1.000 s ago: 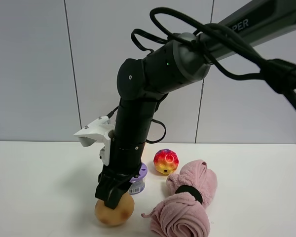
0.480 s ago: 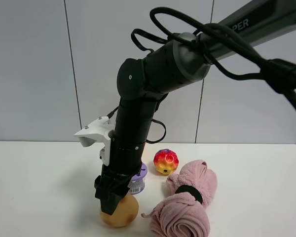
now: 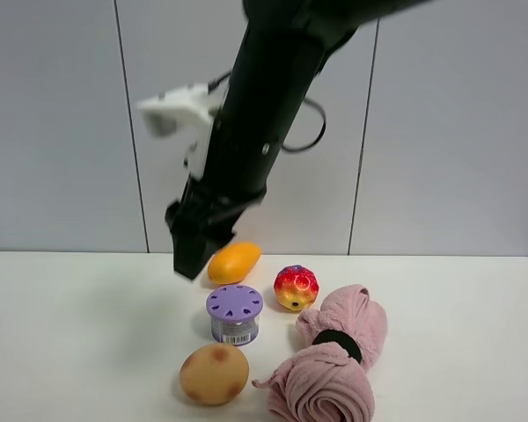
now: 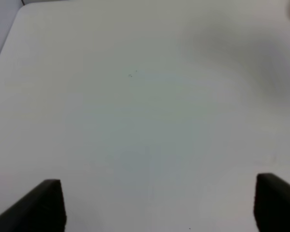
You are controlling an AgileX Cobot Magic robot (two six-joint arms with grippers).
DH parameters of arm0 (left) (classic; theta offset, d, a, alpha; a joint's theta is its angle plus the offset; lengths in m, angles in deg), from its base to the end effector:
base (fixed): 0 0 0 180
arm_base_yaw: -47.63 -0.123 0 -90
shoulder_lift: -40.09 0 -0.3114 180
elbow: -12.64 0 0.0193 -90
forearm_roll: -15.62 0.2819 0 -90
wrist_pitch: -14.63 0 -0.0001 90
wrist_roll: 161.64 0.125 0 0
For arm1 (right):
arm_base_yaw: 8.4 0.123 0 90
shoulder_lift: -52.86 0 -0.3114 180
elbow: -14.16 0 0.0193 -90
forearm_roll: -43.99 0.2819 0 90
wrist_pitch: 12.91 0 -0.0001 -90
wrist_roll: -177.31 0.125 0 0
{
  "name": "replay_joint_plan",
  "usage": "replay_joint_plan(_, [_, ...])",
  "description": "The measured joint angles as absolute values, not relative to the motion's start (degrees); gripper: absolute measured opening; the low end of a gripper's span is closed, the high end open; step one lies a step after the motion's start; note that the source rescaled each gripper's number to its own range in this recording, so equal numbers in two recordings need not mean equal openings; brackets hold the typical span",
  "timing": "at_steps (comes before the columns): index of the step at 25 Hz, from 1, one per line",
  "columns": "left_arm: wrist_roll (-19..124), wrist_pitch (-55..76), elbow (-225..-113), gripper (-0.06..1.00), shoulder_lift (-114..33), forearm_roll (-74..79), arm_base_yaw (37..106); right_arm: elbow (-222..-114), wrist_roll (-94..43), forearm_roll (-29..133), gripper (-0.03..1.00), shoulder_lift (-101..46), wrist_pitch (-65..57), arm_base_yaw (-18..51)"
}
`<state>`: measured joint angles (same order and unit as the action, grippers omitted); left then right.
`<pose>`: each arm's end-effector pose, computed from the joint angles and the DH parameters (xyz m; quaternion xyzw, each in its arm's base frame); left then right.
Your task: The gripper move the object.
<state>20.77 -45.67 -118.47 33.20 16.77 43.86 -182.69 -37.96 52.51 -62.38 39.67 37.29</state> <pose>0.0251 0.0038 0.2798 -0.0105 0.8483 0.0385 0.5280 0.3214 0.3503 0.2744 -0.6047 0.7531 0.0908 0.2427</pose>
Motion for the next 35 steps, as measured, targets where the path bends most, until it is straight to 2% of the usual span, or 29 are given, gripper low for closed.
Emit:
replay_joint_plan(7, [20.8, -45.7, -118.5, 1.00, 33.2, 16.8, 43.9, -182.4, -22.8, 38.9, 0.79, -50.8, 41.0, 36.3])
replay_joint_plan(11, [20.8, -45.7, -118.5, 1.00, 33.2, 16.8, 43.9, -175.8, -17.3, 33.4, 0.79, -47.4, 44.9, 33.1])
replay_joint_plan(16, [20.8, -45.7, -118.5, 1.00, 33.2, 16.8, 43.9, -160.1, -14.7, 34.4, 0.79, -38.7, 44.1, 25.1])
replay_joint_plan(23, [20.8, -45.7, -118.5, 1.00, 33.2, 16.8, 43.9, -141.8, -8.1, 38.8, 0.79, -15.9, 41.2, 8.3])
replay_joint_plan(30, [20.8, -45.7, -118.5, 1.00, 33.2, 16.8, 43.9, -132.2, 4.1, 39.8, 0.79, 11.8, 44.9, -5.9])
replay_joint_plan(35, [20.8, -45.7, -118.5, 1.00, 33.2, 16.8, 43.9, -128.5, 5.7, 40.3, 0.79, 28.2, 48.0, -8.5])
